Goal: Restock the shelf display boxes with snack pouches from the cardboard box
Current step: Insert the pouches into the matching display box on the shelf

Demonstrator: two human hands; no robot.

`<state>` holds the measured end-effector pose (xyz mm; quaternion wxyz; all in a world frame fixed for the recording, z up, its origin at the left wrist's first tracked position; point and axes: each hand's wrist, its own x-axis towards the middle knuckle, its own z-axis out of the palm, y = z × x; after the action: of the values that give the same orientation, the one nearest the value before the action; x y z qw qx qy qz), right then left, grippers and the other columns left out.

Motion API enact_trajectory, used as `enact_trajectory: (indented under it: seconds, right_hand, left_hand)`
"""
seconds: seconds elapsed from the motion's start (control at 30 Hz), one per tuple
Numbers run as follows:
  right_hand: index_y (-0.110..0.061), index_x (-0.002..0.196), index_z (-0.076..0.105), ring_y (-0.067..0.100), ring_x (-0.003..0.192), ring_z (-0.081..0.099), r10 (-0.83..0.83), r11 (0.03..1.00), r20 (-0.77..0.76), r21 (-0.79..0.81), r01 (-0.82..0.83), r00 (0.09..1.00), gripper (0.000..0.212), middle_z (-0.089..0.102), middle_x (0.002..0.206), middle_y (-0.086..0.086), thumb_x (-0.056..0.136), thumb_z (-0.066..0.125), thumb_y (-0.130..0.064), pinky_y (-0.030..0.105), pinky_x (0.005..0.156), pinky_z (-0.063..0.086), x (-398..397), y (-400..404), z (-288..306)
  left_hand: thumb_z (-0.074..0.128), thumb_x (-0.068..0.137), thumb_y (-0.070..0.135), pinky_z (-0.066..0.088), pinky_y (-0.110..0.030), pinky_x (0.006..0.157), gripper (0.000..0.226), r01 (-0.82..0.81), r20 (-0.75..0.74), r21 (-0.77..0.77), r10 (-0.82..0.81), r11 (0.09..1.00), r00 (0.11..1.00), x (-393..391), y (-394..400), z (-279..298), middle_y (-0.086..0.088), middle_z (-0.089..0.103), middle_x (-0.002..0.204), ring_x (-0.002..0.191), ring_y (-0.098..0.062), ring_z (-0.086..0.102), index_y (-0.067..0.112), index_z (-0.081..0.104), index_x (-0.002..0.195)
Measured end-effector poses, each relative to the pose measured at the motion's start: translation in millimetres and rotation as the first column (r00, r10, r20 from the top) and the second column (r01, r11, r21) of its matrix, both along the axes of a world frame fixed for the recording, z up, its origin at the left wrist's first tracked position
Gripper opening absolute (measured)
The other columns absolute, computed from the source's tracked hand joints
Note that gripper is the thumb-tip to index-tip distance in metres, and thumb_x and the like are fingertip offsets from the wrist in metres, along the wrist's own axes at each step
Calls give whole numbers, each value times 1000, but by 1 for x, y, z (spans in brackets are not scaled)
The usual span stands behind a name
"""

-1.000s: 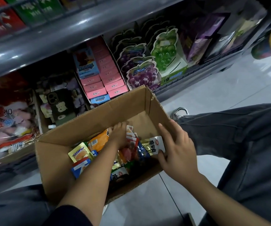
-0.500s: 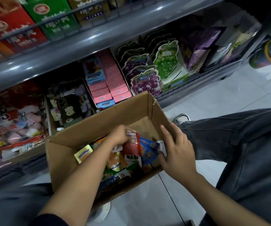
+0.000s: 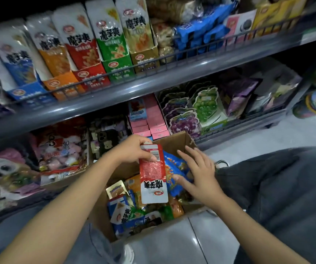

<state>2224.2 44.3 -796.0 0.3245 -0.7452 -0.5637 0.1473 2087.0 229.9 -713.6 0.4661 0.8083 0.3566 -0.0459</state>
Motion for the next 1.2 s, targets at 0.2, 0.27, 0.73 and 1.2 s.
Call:
enact_trajectory:
  seconds: [0.2,0.27,0.73,1.2]
  right_hand:
    - [-21,88,58,23,83,65,97,982,-389,-110,-151,916,10,68,86,4,87,67,-24,46,78,51,-1,30,34]
    - [-14,94,59,28,84,65,35,991,-455,-97,-89,890,6,68,91,10,91,61,-19,46,79,51,-2,36,42]
    - [-12,111,57,19,86,68,51,995,-859,86,45,509,17,70,100,6,96,52,-16,37,81,56,-59,93,109]
    - [-12,113,51,11,78,67,114,991,-848,133,0,518,17,65,104,8,97,50,-10,23,63,54,-127,192,159]
  left_hand:
    - [72,72,-8,55,-27,69,29,-355,280,-287,432,890,857,-27,-14,13,-2,71,81,74,-16,66,8,65,94]
    - [66,77,-12,53,-27,68,28,-469,352,-428,620,773,701,-34,-12,16,-3,70,79,72,-17,63,6,63,98]
    - [61,87,9,59,-38,58,7,-407,290,-824,910,395,296,-60,-2,62,-12,73,78,63,-21,71,7,66,93]
    - [61,83,-7,58,-38,72,19,-580,566,-542,774,608,284,-105,37,89,-9,75,83,75,-24,72,4,68,96]
